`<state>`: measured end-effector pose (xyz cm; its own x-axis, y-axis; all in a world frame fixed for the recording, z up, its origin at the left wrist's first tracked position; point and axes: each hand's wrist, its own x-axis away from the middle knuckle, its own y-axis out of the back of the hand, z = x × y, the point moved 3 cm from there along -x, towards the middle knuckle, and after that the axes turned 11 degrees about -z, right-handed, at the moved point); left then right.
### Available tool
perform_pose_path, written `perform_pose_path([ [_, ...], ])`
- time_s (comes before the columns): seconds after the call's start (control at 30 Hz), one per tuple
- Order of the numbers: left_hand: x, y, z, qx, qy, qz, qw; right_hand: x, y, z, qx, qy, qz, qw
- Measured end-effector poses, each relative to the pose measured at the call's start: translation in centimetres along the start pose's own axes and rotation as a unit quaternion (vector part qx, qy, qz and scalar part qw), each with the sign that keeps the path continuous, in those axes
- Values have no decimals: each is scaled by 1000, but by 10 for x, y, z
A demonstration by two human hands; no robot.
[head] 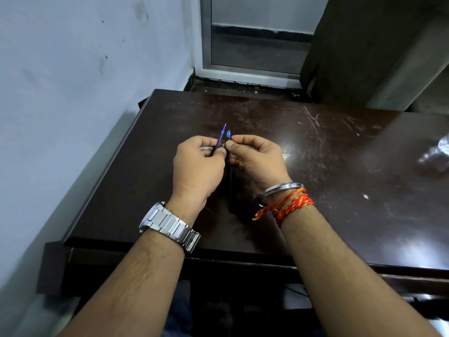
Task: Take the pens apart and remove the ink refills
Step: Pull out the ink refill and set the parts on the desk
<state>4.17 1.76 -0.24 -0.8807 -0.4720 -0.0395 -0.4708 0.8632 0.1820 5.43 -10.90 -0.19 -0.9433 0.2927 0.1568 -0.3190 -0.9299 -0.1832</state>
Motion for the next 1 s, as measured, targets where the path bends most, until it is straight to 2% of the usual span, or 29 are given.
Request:
perform_pose_path([
  [0.23, -3, 3, -1, -28, -19, -27, 999, -3, -3, -9, 40, -21, -1, 999],
  [0.4, -10, 13, -3, -182, -52, -91, 978, -6, 0, -10, 67, -19, -37, 997],
  [0.47, -12, 16, -4, -223, -59, -91, 969, -6, 4, -7, 73, -1, -64, 995],
  [0.6, -13, 13, -3, -265, -58, -82, 959, -5, 6, -5, 85, 19, -69, 994],
  [0.87, -9, 11, -8, -254, -59, -79, 962, -7, 6, -8, 138, 42, -62, 988],
  [1.0, 1, 7, -17, -230, -89, -71, 966, -5, 4, -8, 129, 56, -44, 989],
])
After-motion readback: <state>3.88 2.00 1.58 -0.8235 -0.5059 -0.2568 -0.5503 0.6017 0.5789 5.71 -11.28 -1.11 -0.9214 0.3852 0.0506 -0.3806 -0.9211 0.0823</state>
